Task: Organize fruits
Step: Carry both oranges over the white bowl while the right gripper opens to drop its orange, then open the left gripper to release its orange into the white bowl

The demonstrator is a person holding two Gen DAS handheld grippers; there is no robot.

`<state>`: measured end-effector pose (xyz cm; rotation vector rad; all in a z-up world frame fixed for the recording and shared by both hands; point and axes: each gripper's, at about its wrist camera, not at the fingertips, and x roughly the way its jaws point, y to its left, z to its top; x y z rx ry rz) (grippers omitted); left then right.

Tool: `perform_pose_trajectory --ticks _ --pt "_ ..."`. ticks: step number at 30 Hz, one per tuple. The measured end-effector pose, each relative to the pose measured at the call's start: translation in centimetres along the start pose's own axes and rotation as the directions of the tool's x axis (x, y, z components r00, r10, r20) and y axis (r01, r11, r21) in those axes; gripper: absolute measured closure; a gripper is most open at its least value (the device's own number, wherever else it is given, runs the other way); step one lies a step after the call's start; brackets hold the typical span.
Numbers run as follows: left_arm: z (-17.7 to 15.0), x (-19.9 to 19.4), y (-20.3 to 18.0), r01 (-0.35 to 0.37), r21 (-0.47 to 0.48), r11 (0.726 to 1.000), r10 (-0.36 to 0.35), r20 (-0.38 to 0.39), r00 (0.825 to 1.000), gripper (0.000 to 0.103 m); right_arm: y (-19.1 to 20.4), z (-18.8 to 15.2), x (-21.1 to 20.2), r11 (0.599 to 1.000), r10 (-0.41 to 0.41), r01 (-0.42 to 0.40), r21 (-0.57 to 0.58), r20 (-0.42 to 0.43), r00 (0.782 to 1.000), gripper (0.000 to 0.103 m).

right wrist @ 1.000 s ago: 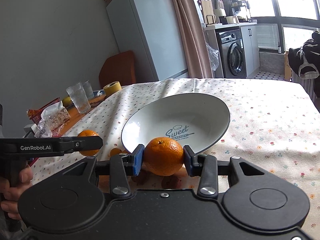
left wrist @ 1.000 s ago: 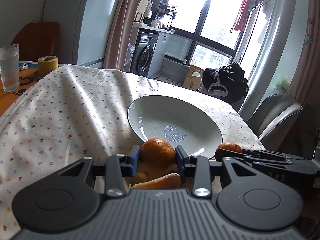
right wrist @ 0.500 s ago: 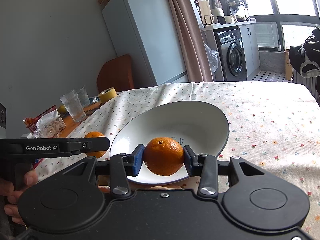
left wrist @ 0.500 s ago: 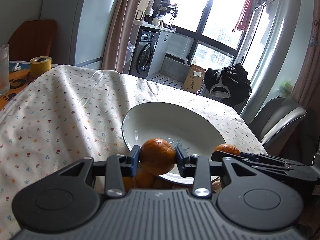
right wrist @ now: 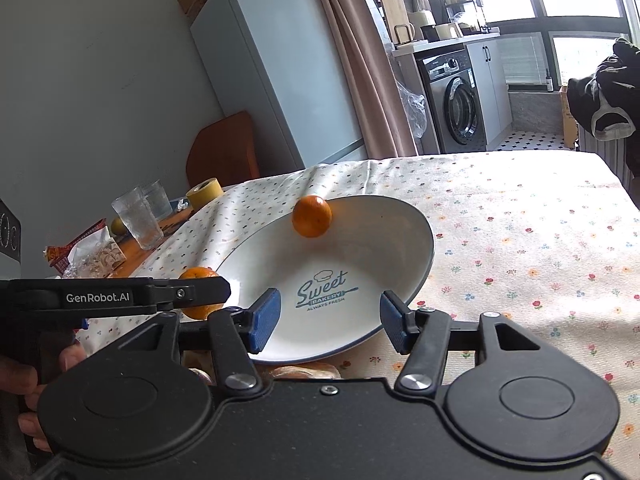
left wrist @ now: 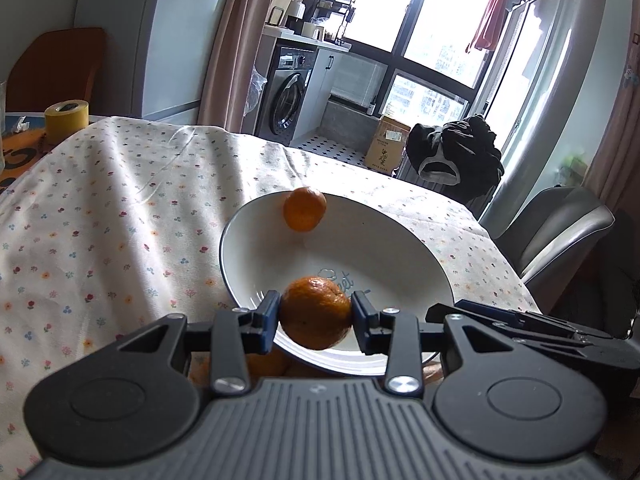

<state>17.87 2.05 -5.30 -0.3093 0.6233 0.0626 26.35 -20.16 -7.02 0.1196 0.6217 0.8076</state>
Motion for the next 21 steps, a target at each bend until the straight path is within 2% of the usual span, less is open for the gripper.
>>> perform_pose_trajectory --ticks 4,8,12,21 --pt "-0.2 0.2 -0.5 -0.024 0.03 0.999 0.024 0.002 1.0 0.064 0.5 -0.5 -0.3 1.0 0.007 -0.007 -0.01 -0.006 1.0 0.041" --pt "-0.1 -0.3 -0.3 -0.026 0.01 1.0 0.026 0.009 1.0 0.062 0.8 -0.9 -0.7 1.0 0.007 -0.007 -0.022 -0.006 1.0 0.036" --pt "-0.2 -1.8 0.2 -0.057 0.006 0.998 0.057 0.042 0.997 0.054 0.9 -1.4 -1.0 1.0 0.009 -0.01 -0.026 -0.018 1.0 0.035" --pt "-1.5 -3.5 2.1 -0.065 -0.042 0.997 0.067 0.033 0.997 0.044 1.4 -1.7 -1.6 1.0 -0.009 0.009 -0.018 -0.025 1.0 0.035"
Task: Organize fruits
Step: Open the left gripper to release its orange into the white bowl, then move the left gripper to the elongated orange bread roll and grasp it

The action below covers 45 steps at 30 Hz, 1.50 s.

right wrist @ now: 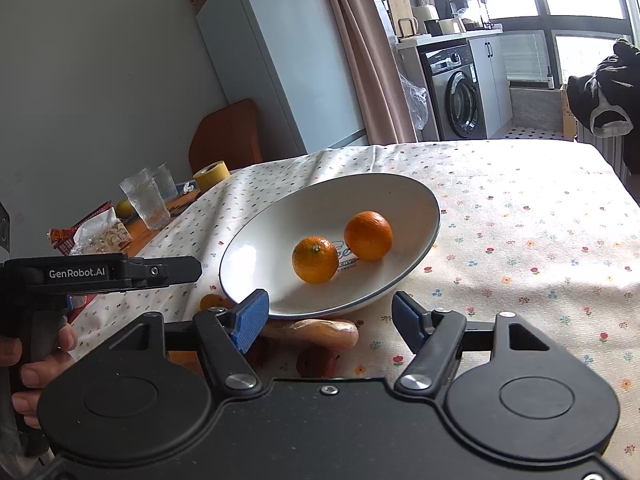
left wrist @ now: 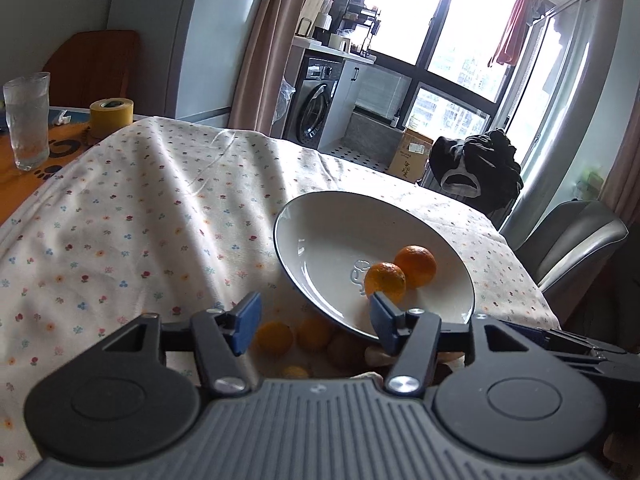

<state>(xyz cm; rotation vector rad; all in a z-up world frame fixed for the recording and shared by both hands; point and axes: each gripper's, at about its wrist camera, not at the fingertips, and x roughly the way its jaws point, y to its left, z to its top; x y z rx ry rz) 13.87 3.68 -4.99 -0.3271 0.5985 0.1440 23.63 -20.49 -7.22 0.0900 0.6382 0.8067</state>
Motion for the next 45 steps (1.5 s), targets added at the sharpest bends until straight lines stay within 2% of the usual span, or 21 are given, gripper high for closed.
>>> perform_pose_trajectory --ticks 5,15,22,27,29,39,42,45 --pt "-0.4 -1.0 0.4 0.001 -0.003 1.0 -0.001 0.008 1.0 0.031 0.4 -0.3 -0.6 1.0 -0.015 0.015 -0.002 -0.002 1.0 0.032" --pt "-1.5 -2.4 0.5 -0.02 0.017 1.0 0.02 0.008 1.0 0.021 0.7 -0.4 -2.2 0.999 -0.046 0.046 -0.005 0.019 0.999 0.028" --pt "-1.9 -3.2 0.3 -0.029 0.028 0.999 0.029 0.008 1.0 0.016 0.9 -0.6 -3.1 0.998 -0.059 0.059 -0.008 0.035 0.998 0.019" --pt "-2.4 -3.6 -0.1 -0.016 0.041 0.999 0.016 0.002 1.0 0.014 0.9 -1.0 -3.4 0.999 -0.052 0.052 -0.007 0.029 0.998 0.003" --pt "-2.7 -3.7 -0.3 -0.008 0.052 0.999 0.008 -0.003 1.0 0.012 0.9 -1.2 -3.5 0.999 -0.045 0.045 -0.01 0.024 0.999 0.0" --pt "-4.0 -3.8 -0.8 -0.023 0.11 0.994 0.025 -0.017 1.0 0.009 0.4 -2.1 -4.2 0.999 -0.05 0.05 0.01 0.009 0.999 0.0" --pt "-4.4 -3.5 -0.5 0.001 0.089 0.996 0.003 -0.045 0.999 0.009 0.2 -2.4 -4.3 0.998 -0.054 0.054 0.013 0.006 0.999 0.0" --pt "-4.5 -3.4 -0.3 0.006 0.068 0.998 -0.004 -0.04 0.999 0.008 -0.2 -2.6 -4.2 0.998 -0.056 0.056 0.023 0.002 0.998 0.0"
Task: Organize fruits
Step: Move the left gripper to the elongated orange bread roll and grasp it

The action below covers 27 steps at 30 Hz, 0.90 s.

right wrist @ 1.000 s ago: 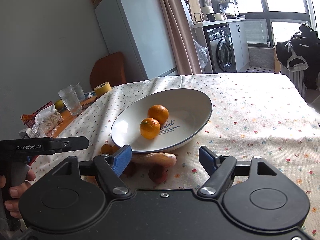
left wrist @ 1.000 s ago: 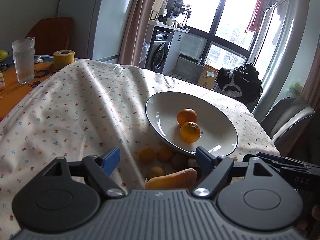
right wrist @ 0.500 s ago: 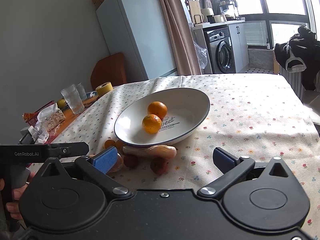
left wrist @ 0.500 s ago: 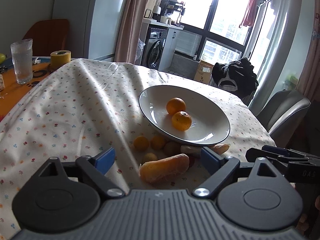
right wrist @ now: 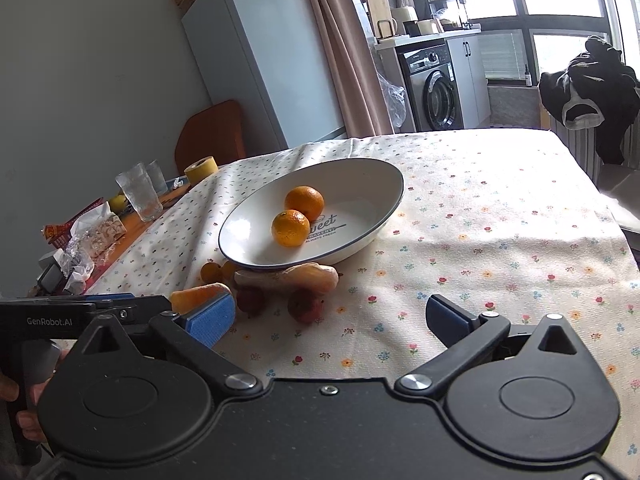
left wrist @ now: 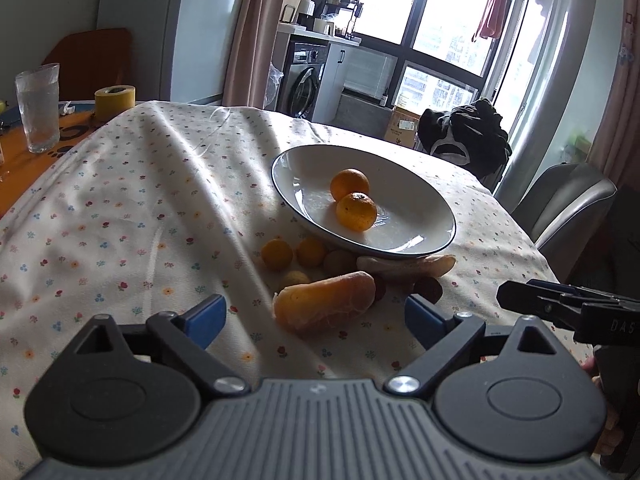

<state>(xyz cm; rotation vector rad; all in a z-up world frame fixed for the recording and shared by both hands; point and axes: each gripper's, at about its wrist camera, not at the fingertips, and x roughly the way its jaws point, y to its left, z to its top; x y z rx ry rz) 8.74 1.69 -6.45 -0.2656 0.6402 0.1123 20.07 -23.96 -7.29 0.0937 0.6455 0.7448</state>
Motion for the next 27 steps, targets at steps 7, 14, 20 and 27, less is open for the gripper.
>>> perform_pose_trajectory --ticks 7,14,20,27 --pt "-0.3 0.7 -0.5 -0.009 0.01 1.0 0.009 -0.006 1.0 0.009 -0.6 -0.5 0.2 1.0 0.004 -0.004 0.013 -0.005 1.0 0.0" --pt "-0.4 1.5 -1.2 -0.05 -0.017 0.999 0.05 0.005 0.999 0.01 -1.3 -1.1 0.7 0.999 0.009 -0.009 0.034 -0.012 1.0 0.0" --pt "-0.5 2.3 -2.3 -0.072 0.003 0.997 0.072 0.01 0.997 0.011 -2.2 -1.5 0.9 0.997 0.02 -0.019 0.069 -0.013 1.0 0.0" --pt "-0.9 3.9 -2.6 -0.089 0.015 0.996 0.089 -0.018 0.996 0.011 -2.8 -1.7 0.9 0.996 0.023 -0.022 0.086 -0.012 1.0 0.0"
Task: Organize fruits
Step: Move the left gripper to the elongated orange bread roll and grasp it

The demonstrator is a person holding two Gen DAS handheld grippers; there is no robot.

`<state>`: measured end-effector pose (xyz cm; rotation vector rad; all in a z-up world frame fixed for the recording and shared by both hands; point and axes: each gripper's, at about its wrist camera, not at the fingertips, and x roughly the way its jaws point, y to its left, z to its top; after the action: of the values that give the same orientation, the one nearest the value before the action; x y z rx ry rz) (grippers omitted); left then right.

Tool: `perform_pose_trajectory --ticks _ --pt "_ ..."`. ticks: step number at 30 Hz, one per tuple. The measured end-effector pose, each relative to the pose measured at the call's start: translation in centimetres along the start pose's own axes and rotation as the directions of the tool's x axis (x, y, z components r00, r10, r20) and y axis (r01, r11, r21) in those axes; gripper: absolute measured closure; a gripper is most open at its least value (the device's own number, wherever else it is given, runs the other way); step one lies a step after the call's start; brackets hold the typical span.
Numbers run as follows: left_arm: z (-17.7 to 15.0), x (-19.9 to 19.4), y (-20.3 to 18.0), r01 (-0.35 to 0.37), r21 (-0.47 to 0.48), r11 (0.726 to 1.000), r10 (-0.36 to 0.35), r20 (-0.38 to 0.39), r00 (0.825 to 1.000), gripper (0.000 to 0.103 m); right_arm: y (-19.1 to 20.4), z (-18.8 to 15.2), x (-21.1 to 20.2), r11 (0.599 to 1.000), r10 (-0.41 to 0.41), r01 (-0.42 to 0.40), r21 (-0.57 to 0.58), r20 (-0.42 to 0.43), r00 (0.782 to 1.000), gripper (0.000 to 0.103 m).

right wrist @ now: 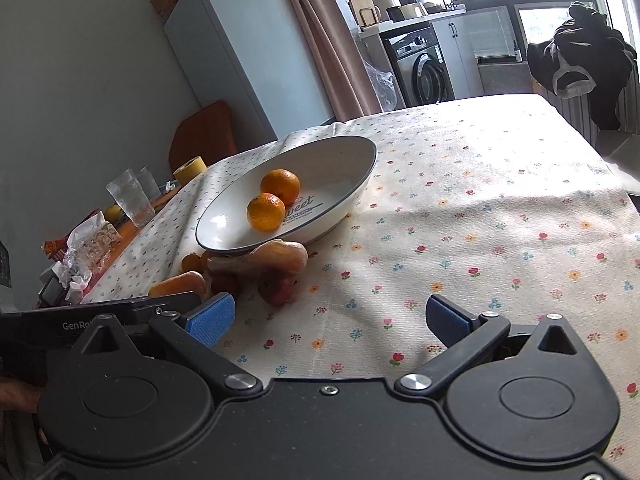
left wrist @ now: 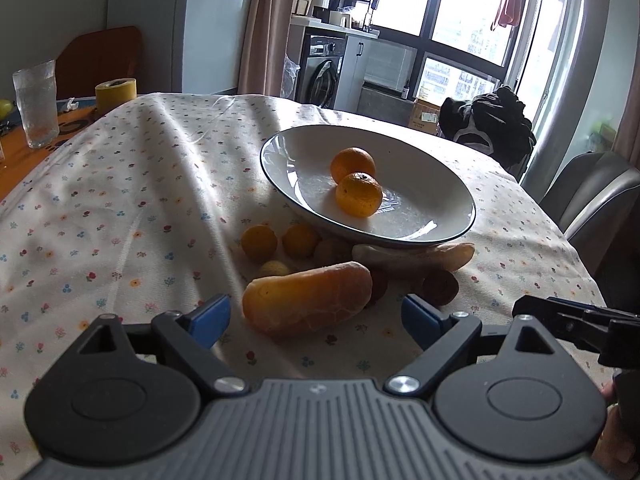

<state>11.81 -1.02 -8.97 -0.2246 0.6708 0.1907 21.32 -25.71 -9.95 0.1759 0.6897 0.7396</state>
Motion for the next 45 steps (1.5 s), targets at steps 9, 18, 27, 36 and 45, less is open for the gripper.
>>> perform_pose_trajectory --ticks 9,18,27,36,45 --pt "-0.1 1.6 -0.6 -0.067 0.05 0.996 0.068 -0.002 0.998 0.018 -1.1 -0.1 0.0 1.0 -0.008 0.007 0.03 0.005 1.0 0.0" --pt "-0.5 1.9 -1.4 -0.102 0.111 0.988 0.101 0.016 0.995 0.029 -1.2 -0.2 0.1 0.999 -0.008 0.007 0.031 0.01 1.0 0.0" --pt "-0.4 1.4 -0.8 -0.074 0.084 0.994 0.072 0.024 0.997 0.034 -0.4 -0.1 0.5 1.0 -0.001 0.001 0.02 -0.005 1.0 0.0" --pt "0.0 0.3 0.4 -0.056 0.038 0.998 0.054 0.047 0.997 0.034 1.1 0.3 1.2 1.0 0.015 -0.016 -0.016 -0.02 1.0 0.0" --pt "0.4 -0.4 1.8 -0.061 0.003 0.998 0.06 0.07 0.996 0.034 2.7 0.9 2.6 0.998 0.031 -0.032 -0.048 -0.019 0.999 0.0"
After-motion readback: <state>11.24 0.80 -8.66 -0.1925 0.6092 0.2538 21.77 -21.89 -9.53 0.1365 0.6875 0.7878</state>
